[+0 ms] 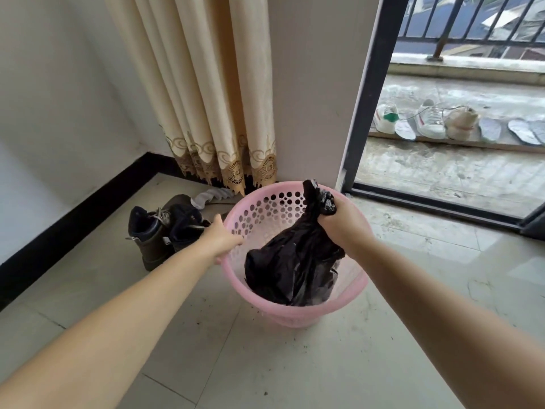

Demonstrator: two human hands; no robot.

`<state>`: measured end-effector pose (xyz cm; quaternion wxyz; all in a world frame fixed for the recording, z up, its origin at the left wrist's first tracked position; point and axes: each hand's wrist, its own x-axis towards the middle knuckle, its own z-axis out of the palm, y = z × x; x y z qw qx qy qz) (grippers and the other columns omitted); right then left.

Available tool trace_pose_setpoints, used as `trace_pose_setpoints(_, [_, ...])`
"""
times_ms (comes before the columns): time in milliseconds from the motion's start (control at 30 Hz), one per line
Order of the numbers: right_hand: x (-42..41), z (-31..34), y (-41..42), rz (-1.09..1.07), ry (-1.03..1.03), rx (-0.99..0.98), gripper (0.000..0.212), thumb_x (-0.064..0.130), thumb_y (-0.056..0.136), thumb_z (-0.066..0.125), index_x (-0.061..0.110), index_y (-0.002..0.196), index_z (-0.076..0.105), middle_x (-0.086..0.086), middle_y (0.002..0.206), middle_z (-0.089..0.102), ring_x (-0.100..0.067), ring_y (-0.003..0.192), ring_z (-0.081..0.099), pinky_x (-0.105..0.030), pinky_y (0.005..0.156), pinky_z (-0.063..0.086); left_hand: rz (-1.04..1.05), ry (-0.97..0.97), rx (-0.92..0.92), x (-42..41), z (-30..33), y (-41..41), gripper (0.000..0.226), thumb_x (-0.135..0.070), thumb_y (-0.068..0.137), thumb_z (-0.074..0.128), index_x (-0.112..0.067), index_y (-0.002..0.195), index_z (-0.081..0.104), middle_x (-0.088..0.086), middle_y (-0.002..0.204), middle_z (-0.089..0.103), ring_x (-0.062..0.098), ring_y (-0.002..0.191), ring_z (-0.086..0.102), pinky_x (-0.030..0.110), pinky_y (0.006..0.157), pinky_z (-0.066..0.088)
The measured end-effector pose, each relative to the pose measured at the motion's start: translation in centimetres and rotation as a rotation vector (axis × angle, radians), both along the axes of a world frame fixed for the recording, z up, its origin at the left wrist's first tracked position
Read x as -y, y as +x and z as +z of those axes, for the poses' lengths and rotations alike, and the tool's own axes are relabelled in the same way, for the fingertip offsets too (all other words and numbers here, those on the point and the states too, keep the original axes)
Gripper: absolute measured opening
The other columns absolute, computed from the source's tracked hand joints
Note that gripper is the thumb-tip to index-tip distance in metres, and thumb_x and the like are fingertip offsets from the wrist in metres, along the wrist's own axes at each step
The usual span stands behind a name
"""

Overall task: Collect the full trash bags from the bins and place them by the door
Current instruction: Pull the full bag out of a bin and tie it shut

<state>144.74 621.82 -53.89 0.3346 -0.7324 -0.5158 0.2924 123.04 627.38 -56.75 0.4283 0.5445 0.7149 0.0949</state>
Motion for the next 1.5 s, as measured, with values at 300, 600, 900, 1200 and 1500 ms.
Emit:
trace_pose_setpoints(300, [-0.4, 6.7, 0.9, -0.246, 0.404, -0.67, 0.017, 0.003, 0.084, 0.055, 0.019, 0.087, 0.062, -0.008, 0.088, 0.067, -0.031, 0.092, 0.067, -0.05, 0.087, 0.056, 0.309, -0.299, 0.518, 0.7, -1.1, 0.5, 0.037, 0.002, 0.092, 0.042, -0.002, 0.128, 0.039, 0.02, 0.104, 0.058, 0.035, 0.083, 0.065, 0.043, 0.052, 0.059])
trace_pose_setpoints(600, [4.3, 12.0, 5.2, -0.334, 0.758, -0.758, 0.02, 0.002, 0.086, 0.061, 0.022, 0.086, 0.062, 0.006, 0.083, 0.072, -0.024, 0.095, 0.067, -0.047, 0.091, 0.055, 0.523, -0.121, 0.795, -0.6, -1.7, 5.9, 0.035, -0.012, 0.097, 0.044, -0.006, 0.131, 0.042, 0.021, 0.133, 0.042, 0.033, 0.109, 0.058, 0.034, 0.052, 0.06])
trace_pose_setpoints(900, [6.9, 7.3, 7.6, -0.301, 0.448, -0.448, 0.007, 0.017, 0.088, 0.063, 0.023, 0.084, 0.062, 0.0, 0.082, 0.07, -0.025, 0.085, 0.069, -0.045, 0.082, 0.058, 0.6, -0.114, 0.903, -1.5, -2.7, 6.7, 0.052, -0.037, 0.096, 0.049, -0.015, 0.141, 0.036, 0.018, 0.145, 0.036, 0.032, 0.103, 0.056, 0.036, 0.065, 0.058])
trace_pose_setpoints(1200, [7.4, -4.5, 6.6, -0.2, -0.326, -0.256, 0.034, 0.012, 0.087, 0.058, 0.013, 0.12, 0.051, -0.01, 0.104, 0.063, -0.029, 0.098, 0.06, -0.043, 0.093, 0.049, 0.374, -0.223, 0.761, -0.2, -2.3, 5.9, 0.07, -0.052, 0.091, 0.049, -0.019, 0.147, 0.023, 0.025, 0.144, 0.037, 0.039, 0.128, 0.045, 0.052, 0.097, 0.047])
trace_pose_setpoints(1500, [6.1, -2.1, 6.9, -0.061, -0.501, -0.752, 0.028, 0.033, 0.088, 0.064, 0.01, 0.104, 0.062, -0.009, 0.088, 0.068, -0.021, 0.071, 0.067, -0.03, 0.056, 0.058, -0.797, 0.119, 0.215, 8.1, -0.2, 10.9, 0.086, -0.053, 0.082, 0.061, -0.034, 0.15, 0.011, -0.004, 0.159, 0.016, 0.013, 0.145, 0.021, 0.037, 0.117, 0.024])
